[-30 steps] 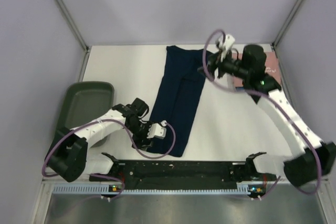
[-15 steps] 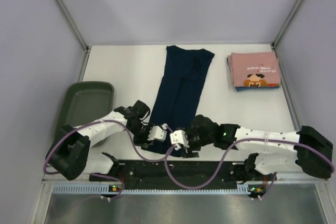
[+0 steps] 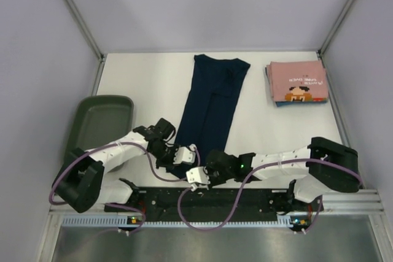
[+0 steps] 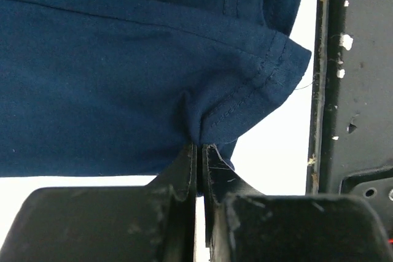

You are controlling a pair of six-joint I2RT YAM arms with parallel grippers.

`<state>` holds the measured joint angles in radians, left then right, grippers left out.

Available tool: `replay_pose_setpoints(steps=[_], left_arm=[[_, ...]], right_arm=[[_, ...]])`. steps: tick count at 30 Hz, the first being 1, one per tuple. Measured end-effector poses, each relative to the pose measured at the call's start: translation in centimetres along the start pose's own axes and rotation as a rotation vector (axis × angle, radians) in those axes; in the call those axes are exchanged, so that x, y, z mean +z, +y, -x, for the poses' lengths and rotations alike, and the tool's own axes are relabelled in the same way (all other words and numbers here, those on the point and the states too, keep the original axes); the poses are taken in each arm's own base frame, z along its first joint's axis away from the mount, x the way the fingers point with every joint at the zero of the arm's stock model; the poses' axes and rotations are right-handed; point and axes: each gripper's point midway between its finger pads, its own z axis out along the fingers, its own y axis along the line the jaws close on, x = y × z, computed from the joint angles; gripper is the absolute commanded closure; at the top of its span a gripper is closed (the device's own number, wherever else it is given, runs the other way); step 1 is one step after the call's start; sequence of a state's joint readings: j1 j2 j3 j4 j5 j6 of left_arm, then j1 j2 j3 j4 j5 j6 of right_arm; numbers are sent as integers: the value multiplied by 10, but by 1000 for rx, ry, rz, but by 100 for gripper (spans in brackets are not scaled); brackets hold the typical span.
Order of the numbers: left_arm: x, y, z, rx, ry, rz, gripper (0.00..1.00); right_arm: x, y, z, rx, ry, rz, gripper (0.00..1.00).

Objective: Fold and stack the t-shirts
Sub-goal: Grab the bottom of the folded rectangular tshirt with both arms, then fold the folded rectangular tshirt in 1/3 of the way

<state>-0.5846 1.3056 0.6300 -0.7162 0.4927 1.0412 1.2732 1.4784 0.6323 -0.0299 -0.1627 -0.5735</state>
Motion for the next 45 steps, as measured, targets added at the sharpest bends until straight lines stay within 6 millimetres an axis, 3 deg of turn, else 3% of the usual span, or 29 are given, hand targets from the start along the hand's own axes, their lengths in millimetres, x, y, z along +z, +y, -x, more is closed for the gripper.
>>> replay_pose_setpoints(steps=[5, 12, 15, 21, 29, 34, 41, 45], left_arm=[[-5, -19, 2, -9, 7, -45, 100], [-33, -52, 31, 65, -60, -71, 100], [-52, -54, 48, 97, -96, -48, 100], [-73, -43, 71, 77, -124, -2, 100], [-74, 17, 92, -64, -51, 111, 100], [-74, 74, 92, -182, -8, 205, 100], [-76, 163, 86, -365, -14, 296, 100], [-63, 189, 77, -419, -1, 296, 100]], right_arm=[[-13, 16, -3, -16, 51, 26, 100], [-63, 36, 19, -28, -9, 66, 100], [-87, 34, 31, -19, -75, 40, 100], [-118, 16, 34, 41, -143, -40, 100], [-132, -56, -16, 289, -79, -233, 100], [-133, -108, -40, 388, -87, -366, 100], [-116, -166, -76, 468, -93, -486, 100], [-103, -192, -96, 516, -74, -489, 100]])
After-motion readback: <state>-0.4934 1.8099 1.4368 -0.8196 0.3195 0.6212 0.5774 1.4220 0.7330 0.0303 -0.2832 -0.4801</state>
